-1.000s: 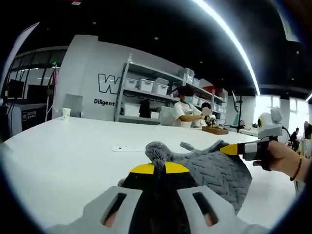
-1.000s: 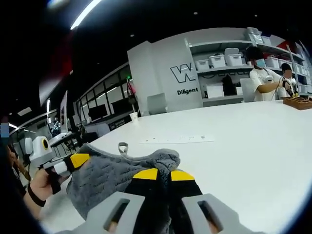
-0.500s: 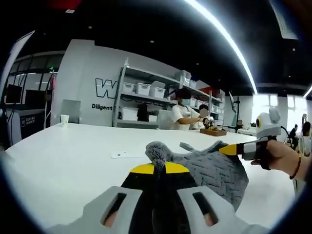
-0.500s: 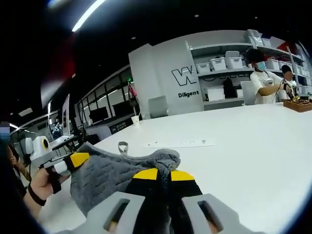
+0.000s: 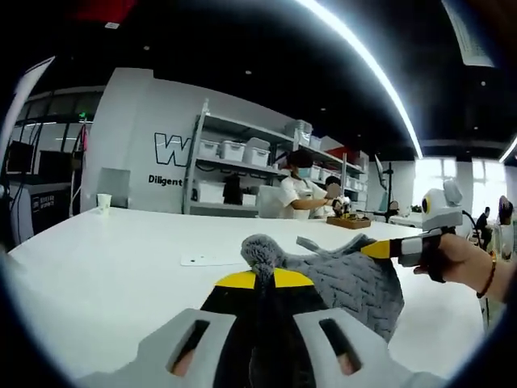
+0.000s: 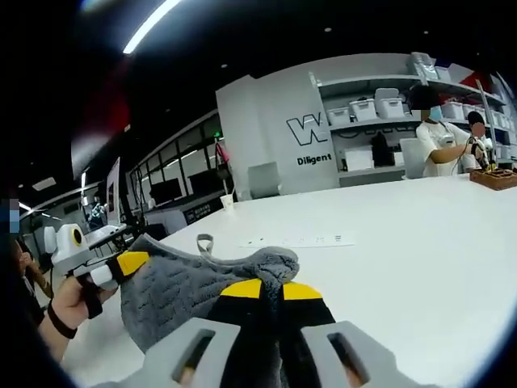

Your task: Open the folded towel by lifting each exposed corner and separating the folded layers until the towel lies flat within the target outline without major curled edges

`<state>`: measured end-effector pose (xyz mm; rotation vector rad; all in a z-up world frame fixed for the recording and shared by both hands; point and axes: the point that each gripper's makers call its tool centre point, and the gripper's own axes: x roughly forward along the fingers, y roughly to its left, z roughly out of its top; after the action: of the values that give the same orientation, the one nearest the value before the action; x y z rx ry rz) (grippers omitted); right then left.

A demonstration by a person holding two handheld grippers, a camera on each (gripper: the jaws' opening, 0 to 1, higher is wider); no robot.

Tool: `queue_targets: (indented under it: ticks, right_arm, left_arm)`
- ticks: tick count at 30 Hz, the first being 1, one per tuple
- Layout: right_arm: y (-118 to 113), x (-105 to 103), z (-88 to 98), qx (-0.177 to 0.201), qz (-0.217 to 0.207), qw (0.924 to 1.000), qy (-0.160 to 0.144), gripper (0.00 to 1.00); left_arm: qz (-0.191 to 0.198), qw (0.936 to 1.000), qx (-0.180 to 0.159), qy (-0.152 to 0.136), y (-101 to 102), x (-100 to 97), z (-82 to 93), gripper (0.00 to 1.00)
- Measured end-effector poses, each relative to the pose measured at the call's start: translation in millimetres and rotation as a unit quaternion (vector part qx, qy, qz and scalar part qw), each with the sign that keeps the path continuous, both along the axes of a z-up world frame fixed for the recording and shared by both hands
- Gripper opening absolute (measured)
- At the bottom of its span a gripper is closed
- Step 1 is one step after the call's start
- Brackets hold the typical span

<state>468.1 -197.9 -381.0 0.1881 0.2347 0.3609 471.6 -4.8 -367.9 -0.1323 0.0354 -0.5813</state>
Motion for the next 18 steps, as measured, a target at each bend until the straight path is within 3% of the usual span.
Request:
queue_targets:
  ticks: [18]
  right_arm:
    - [-1, -1, 10.9, 0.007, 0.008, 0.9999, -0.009, 0.0]
  left_arm:
    - [-0.016, 0.9998, -0.006, -0.01, 1, -15.0, 4.7, 0.01]
